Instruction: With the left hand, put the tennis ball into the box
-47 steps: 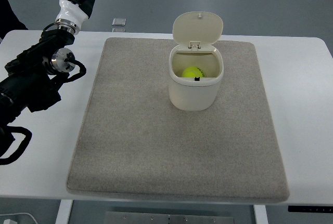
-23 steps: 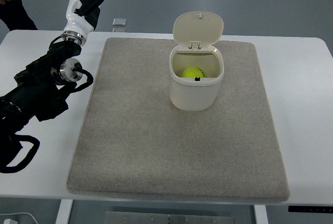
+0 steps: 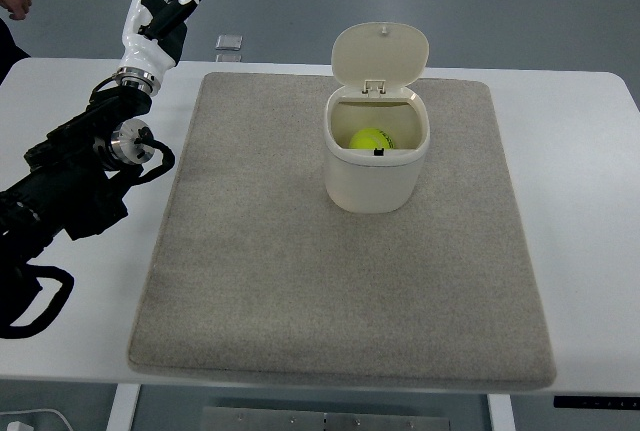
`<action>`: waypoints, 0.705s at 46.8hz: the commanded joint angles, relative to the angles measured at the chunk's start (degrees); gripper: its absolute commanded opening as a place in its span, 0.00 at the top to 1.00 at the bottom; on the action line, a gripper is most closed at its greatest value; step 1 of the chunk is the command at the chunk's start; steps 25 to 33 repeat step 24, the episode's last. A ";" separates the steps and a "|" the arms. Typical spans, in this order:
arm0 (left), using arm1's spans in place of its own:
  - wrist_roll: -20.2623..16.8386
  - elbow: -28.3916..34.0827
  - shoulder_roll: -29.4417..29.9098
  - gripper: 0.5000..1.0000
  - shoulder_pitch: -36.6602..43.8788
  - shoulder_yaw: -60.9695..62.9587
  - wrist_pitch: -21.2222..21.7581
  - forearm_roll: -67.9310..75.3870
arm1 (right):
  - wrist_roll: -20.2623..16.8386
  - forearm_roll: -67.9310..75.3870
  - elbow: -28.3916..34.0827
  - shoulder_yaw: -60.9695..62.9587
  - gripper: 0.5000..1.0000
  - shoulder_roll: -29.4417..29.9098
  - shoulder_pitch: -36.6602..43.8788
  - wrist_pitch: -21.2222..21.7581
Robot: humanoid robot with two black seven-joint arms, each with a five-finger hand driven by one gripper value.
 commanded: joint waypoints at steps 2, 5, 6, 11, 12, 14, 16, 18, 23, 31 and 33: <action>0.00 -0.01 -0.08 0.09 0.17 0.09 0.00 -0.02 | 0.00 0.35 0.17 0.05 0.12 0.00 0.00 0.09; 0.00 -0.01 -0.08 0.09 0.17 0.09 0.00 -0.02 | 0.00 0.09 0.53 -0.13 0.12 0.00 -0.09 0.09; 0.00 -0.01 -0.08 0.09 0.17 0.09 0.00 -0.02 | 0.00 0.09 0.53 0.05 0.12 0.00 -0.09 0.09; 0.00 -0.01 -0.17 0.09 0.09 0.00 0.00 -0.10 | -0.17 0.17 0.79 -0.21 0.12 0.00 -0.26 0.26; 0.00 -0.01 -0.17 0.09 0.09 0.00 0.00 -0.10 | -0.17 0.17 0.79 -0.13 0.12 0.00 -0.35 0.35; 0.00 -0.01 -0.09 0.09 0.09 0.00 0.00 -0.02 | -0.17 0.26 0.79 0.05 0.12 0.00 -0.26 0.79; 0.00 -0.01 -0.08 0.09 0.09 0.00 0.00 -0.02 | -0.17 0.26 0.79 0.05 0.12 0.00 -0.35 1.05; 0.00 -0.01 -0.08 0.09 0.09 0.00 0.00 -0.02 | -0.17 0.26 0.79 -0.04 0.12 0.00 -0.35 1.40; 0.00 -0.01 -0.08 0.09 0.09 0.00 0.00 -0.02 | -0.17 0.09 0.79 -0.22 0.12 0.00 -0.35 1.58; 0.00 -0.01 -0.08 0.09 0.09 0.00 0.00 -0.02 | -0.17 0.09 0.79 -0.22 0.12 0.00 -0.35 1.58; 0.00 -0.01 -0.08 0.09 0.09 0.00 0.00 -0.02 | -0.17 0.09 0.79 -0.22 0.12 0.00 -0.35 1.58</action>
